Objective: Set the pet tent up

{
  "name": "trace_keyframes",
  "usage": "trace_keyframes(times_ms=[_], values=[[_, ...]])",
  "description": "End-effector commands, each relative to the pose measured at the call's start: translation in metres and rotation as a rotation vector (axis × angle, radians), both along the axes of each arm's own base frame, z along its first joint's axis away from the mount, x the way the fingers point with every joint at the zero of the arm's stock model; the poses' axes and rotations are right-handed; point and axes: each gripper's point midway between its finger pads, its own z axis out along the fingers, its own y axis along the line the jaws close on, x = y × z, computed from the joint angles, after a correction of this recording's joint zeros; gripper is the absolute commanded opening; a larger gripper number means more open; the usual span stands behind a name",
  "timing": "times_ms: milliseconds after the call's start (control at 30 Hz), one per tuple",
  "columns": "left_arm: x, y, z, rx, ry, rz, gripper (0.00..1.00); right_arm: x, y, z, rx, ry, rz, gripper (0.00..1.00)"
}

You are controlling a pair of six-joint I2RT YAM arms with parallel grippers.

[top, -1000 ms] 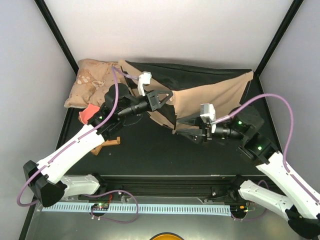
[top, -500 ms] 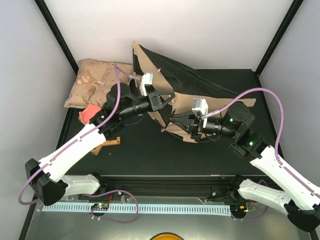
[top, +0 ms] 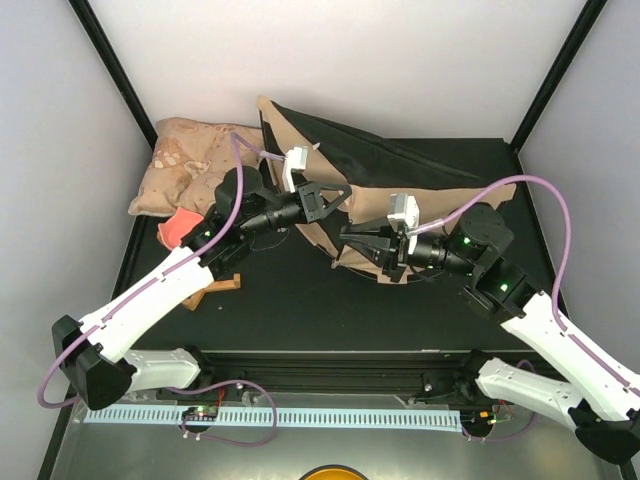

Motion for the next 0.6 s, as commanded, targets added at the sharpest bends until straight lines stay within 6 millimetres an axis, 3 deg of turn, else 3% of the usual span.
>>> trace_keyframes(times_ms=[0, 167, 200, 233, 367, 467, 567], values=[[-0.006, -0.002, 0.010, -0.035, -0.025, -0.024, 0.05, -0.011, -0.007, 0.029, 0.072, -0.049, 0.015, 0.18], [-0.006, -0.003, 0.009, -0.034, -0.023, -0.028, 0.05, -0.013, -0.009, 0.033, 0.081, -0.057, 0.016, 0.21], [-0.007, -0.003, 0.009, -0.035, -0.024, -0.028, 0.05, -0.014, -0.009, 0.034, 0.082, -0.058, 0.018, 0.16], [-0.007, -0.003, 0.010, -0.036, -0.026, -0.028, 0.05, -0.015, -0.009, 0.035, 0.082, -0.058, 0.025, 0.04], [-0.008, -0.003, 0.012, -0.038, -0.034, -0.030, 0.06, -0.018, -0.008, 0.031, 0.067, -0.041, 0.043, 0.01], [-0.010, 0.001, 0.020, -0.040, -0.066, -0.023, 0.16, -0.021, -0.009, 0.018, 0.022, 0.001, 0.052, 0.01], [-0.009, 0.013, 0.034, -0.015, -0.151, 0.027, 0.39, -0.034, -0.015, -0.003, -0.039, 0.065, 0.097, 0.01]])
